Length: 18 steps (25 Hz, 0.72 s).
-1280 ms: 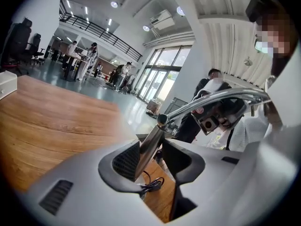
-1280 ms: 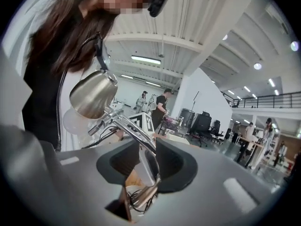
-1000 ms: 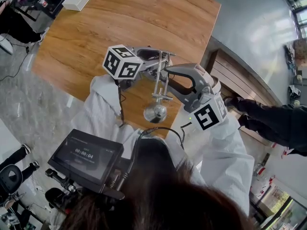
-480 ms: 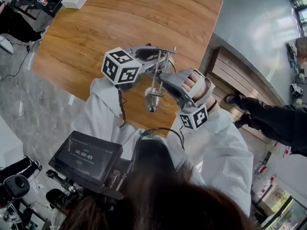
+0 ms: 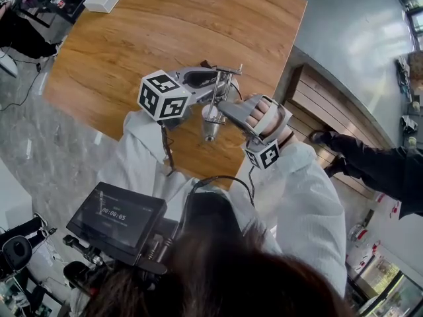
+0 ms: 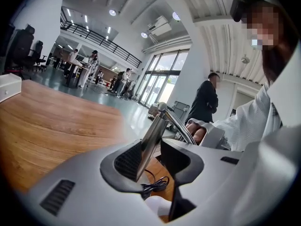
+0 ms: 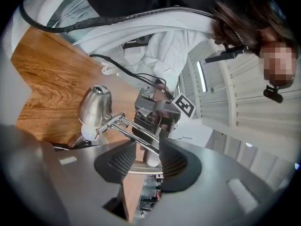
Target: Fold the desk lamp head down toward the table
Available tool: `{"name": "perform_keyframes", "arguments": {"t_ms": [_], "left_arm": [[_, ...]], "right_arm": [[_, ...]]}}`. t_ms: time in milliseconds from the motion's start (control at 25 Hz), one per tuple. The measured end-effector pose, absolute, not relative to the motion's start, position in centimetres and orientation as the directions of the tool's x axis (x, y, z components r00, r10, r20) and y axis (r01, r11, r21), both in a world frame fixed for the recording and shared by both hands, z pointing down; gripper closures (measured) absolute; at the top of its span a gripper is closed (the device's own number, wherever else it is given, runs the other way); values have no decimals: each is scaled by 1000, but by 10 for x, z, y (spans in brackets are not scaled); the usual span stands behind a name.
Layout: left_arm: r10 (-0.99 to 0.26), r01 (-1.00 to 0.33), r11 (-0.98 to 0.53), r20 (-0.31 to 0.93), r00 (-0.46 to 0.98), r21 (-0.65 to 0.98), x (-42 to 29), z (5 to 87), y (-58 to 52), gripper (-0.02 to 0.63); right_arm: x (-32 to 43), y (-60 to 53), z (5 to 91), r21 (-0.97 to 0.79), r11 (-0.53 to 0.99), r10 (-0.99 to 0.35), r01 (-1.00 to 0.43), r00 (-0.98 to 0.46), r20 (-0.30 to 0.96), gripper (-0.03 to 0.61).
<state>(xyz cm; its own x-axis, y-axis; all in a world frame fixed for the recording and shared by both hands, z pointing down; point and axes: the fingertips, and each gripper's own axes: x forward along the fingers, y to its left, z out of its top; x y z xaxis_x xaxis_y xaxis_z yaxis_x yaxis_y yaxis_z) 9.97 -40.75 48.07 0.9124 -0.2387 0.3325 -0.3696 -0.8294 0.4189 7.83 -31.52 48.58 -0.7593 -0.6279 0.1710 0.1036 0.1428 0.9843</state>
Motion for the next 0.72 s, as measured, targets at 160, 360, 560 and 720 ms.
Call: {"name": "perform_keyframes", "arguments": {"t_ms": [160, 360, 560, 720], "left_arm": [[-261, -407, -826, 376, 889, 391, 96, 490, -401, 491], [-317, -454, -789, 359, 878, 413, 79, 483, -386, 491], [-364, -505, -774, 385, 848, 382, 55, 491, -374, 491], [-431, -553, -748, 365, 826, 368, 36, 477, -364, 491]], "right_arm": [[79, -316, 487, 986, 126, -653, 109, -739, 165, 440], [81, -314, 481, 985, 135, -725, 107, -667, 172, 440], [92, -309, 484, 952, 306, -765, -26, -602, 229, 407], [107, -301, 477, 883, 417, -813, -217, -524, 255, 411]]}}
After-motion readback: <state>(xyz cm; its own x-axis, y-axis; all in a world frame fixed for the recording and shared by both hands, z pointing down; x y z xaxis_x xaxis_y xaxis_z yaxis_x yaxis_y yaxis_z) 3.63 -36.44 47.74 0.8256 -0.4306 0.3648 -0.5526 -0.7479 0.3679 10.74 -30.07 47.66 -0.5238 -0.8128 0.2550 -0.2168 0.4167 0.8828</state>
